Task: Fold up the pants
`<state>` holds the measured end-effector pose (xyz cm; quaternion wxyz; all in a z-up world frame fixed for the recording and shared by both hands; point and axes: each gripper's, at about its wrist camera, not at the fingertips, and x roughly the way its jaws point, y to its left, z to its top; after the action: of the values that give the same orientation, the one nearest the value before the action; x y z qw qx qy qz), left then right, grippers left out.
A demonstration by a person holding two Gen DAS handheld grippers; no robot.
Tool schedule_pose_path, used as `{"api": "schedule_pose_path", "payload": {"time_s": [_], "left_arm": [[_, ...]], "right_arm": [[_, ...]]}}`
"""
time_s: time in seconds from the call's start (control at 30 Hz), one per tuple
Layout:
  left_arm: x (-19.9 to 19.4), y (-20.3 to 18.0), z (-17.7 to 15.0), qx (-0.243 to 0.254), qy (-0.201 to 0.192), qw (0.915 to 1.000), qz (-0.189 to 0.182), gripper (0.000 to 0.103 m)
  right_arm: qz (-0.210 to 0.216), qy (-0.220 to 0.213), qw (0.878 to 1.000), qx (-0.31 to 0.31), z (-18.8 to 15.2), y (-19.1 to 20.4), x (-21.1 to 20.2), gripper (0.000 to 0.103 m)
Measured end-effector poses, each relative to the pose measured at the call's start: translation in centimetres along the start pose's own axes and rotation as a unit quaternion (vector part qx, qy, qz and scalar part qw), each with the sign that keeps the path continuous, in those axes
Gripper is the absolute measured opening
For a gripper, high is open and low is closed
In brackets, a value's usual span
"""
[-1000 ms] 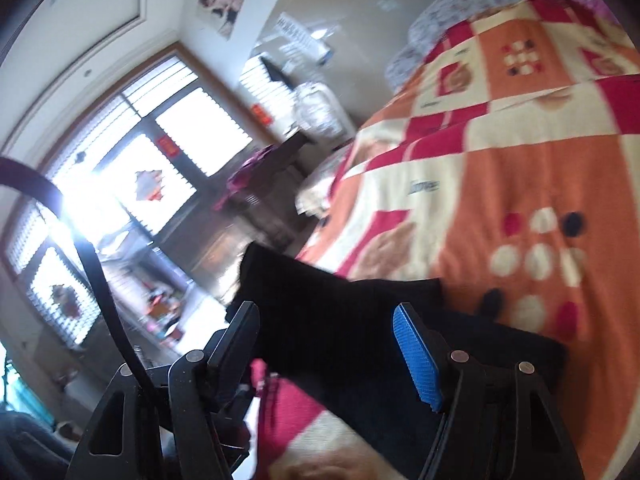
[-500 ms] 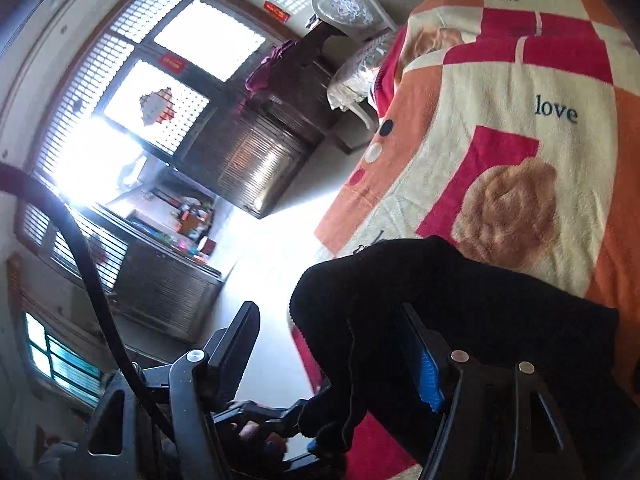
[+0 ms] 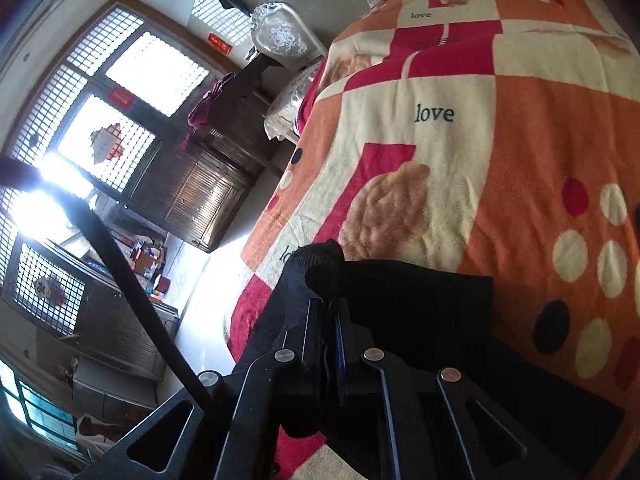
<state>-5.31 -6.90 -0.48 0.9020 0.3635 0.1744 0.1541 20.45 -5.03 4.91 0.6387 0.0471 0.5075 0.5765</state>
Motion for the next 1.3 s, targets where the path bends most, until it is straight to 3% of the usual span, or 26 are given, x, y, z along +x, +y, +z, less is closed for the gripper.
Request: {"api": "schedule_pose_path", "payload": {"time_s": [0.13, 0.43, 0.47, 0.5, 0.53, 0.57, 0.6, 0.7, 0.83, 1.03, 1.17, 1.2, 1.23, 1.3], "left_arm": [[-0.1, -0.7, 0.2, -0.003, 0.006, 0.9999, -0.008, 0.016], [0.0, -2.6, 0.1, 0.046, 0.015, 0.9988, -0.008, 0.017], [-0.2, -2.8, 0.1, 0.052, 0.015, 0.9985, -0.009, 0.021], [-0.3, -3.0, 0.0, 0.058, 0.012, 0.9982, -0.008, 0.039], [-0.5, -3.3, 0.0, 0.069, 0.006, 0.9976, 0.001, 0.064], [-0.6, -3.6, -0.1, 0.08, -0.002, 0.9967, 0.016, 0.074], [-0.7, -3.8, -0.1, 0.091, -0.012, 0.9951, 0.036, 0.076], [0.1, -3.9, 0.5, 0.115, -0.021, 0.9906, 0.071, 0.076], [1.5, -4.2, 1.5, 0.139, -0.024, 0.9869, 0.078, 0.076], [3.3, -5.2, 3.3, 0.157, -0.009, 0.9872, 0.025, 0.076], [3.8, -5.6, 3.6, 0.151, -0.002, 0.9884, 0.016, 0.075], [3.8, -5.4, 3.8, 0.142, -0.002, 0.9899, 0.009, 0.061], [3.8, -5.3, 3.8, 0.132, 0.001, 0.9913, 0.0, 0.039], [4.1, -5.0, 4.2, 0.12, 0.007, 0.9928, -0.007, 0.025]], "right_arm": [[0.012, -0.021, 1.0, 0.015, -1.5, -1.3, -2.4, 0.004], [0.027, -0.051, 0.997, 0.047, -2.5, -3.0, -5.0, 0.004], [0.026, -0.055, 0.997, 0.051, -2.6, -3.2, -5.4, 0.004], [0.029, -0.057, 0.996, 0.056, -2.6, -3.4, -5.7, 0.004], [0.035, -0.06, 0.996, 0.059, -2.6, -3.6, -6.0, 0.004], [0.037, -0.064, 0.995, 0.062, -2.5, -3.8, -6.1, 0.004], [0.039, -0.066, 0.995, 0.065, -2.5, -3.9, -6.3, 0.004], [0.039, -0.073, 0.994, 0.067, -2.6, -4.0, -7.4, 0.004], [0.035, -0.075, 0.994, 0.075, -3.1, -4.7, -8.6, 0.004], [0.046, -0.096, 0.99, 0.093, -4.4, -6.2, -11.5, 0.004], [0.054, -0.109, 0.988, 0.099, -5.0, -6.9, -13.4, 0.004], [0.055, -0.111, 0.987, 0.102, -5.1, -7.1, -13.6, 0.004], [0.052, -0.111, 0.987, 0.104, -5.3, -7.3, -13.7, 0.004], [0.042, -0.11, 0.987, 0.113, -5.5, -8.2, -13.5, 0.004]]}}
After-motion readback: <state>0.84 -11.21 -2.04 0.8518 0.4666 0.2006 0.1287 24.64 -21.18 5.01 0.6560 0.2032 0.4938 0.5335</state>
